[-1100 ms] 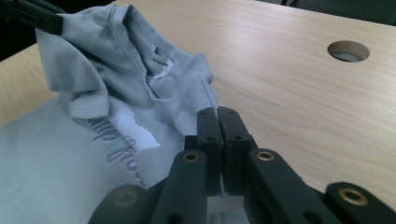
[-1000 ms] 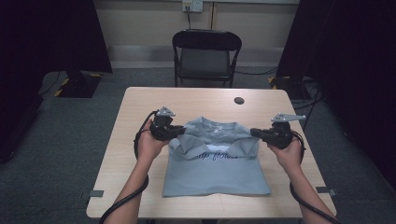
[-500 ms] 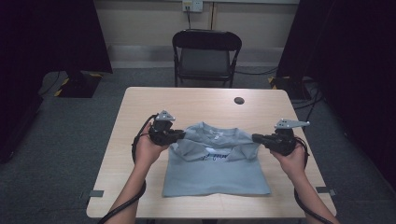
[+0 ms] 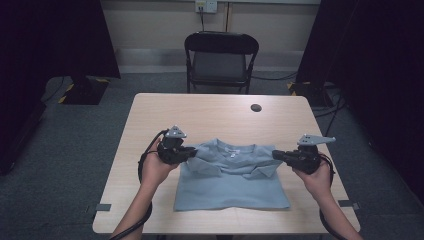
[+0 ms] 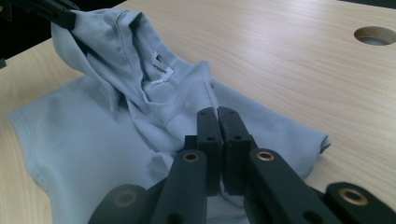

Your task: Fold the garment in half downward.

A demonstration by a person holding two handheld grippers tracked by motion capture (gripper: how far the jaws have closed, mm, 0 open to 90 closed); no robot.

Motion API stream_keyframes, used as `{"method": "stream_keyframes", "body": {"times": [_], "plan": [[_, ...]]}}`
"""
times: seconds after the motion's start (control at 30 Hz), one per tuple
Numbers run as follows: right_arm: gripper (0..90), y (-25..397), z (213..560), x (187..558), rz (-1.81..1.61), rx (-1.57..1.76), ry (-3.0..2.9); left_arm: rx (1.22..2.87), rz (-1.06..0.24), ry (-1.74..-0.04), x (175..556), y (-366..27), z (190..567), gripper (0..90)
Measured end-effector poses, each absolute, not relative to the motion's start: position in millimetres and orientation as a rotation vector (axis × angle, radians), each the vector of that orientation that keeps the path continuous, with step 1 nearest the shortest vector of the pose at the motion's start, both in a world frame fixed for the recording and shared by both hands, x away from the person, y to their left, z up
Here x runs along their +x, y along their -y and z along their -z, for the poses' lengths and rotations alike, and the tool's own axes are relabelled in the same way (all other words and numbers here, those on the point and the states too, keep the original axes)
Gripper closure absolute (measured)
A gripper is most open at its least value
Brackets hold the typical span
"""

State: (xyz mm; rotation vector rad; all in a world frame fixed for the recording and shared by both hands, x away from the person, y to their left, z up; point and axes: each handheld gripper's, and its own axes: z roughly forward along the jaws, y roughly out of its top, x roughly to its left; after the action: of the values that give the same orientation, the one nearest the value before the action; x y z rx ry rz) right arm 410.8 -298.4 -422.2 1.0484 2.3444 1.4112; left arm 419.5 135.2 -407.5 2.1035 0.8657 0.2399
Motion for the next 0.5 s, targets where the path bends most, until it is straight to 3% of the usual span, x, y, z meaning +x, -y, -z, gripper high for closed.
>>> {"method": "stream_keyframes", "body": {"times": [0.5], "plan": [[88.5,299.4,431.5,395.0,-1.428,1.038,-2.359,2.114,-0.194,-0.86,399.3,-136.9,420.0,81.8]]}}
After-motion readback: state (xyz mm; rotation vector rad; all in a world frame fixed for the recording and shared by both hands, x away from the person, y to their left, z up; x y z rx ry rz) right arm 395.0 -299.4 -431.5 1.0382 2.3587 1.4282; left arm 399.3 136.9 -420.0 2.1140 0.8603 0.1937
